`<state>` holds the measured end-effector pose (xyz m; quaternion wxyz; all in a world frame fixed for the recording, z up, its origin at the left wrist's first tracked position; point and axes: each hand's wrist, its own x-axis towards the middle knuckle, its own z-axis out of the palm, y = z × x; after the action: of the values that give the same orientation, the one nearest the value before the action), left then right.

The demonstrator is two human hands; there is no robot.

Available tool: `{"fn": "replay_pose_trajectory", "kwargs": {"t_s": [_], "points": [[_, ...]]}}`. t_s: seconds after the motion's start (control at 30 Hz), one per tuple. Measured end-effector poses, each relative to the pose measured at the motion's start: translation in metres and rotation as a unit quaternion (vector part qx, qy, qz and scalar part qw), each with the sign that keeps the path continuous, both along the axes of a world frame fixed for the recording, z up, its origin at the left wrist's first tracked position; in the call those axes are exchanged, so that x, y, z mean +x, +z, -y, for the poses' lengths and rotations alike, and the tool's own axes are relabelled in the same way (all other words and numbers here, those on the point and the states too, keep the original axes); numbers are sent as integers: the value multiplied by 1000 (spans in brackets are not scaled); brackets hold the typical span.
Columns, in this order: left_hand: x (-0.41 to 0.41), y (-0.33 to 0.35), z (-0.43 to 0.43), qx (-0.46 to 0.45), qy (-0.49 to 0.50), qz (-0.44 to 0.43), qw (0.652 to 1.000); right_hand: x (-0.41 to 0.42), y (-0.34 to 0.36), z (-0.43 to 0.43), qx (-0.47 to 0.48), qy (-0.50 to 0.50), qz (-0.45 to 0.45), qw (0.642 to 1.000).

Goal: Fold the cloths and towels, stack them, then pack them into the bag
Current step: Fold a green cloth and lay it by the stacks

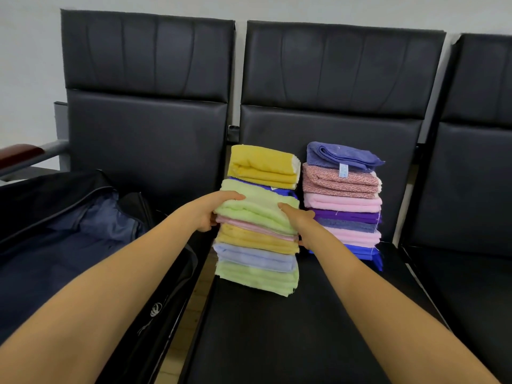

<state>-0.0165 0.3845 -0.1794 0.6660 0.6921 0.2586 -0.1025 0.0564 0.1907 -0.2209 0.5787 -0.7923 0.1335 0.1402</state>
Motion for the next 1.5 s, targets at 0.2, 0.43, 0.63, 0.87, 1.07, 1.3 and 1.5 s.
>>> {"fn": "replay_pose_trajectory", "kwargs": {"t_s": [0.2,0.43,0.63,0.87,1.07,1.3,1.5], "points": [[-3,4,8,-19,-3,26,999,-7,-17,7,54,-16,35,998],[-7,12,14,-41,-10,-5,999,-12,-15,10,76,-23,32,996],[-13,10,13,-56,-28,-18,998,-16,-26,9,120,-31,46,991],[-12,6,19,-59,-77,-20,995,-22,-32,8,151,-57,72,984],[-12,-1,21,-70,-57,9,996,-19,-22,13,116,-35,48,992],[-13,-5,27,-102,-63,85,989,-19,-4,20,96,-23,51,994],[-12,-7,32,-131,-27,135,982,-23,6,27,125,-13,51,991]]}}
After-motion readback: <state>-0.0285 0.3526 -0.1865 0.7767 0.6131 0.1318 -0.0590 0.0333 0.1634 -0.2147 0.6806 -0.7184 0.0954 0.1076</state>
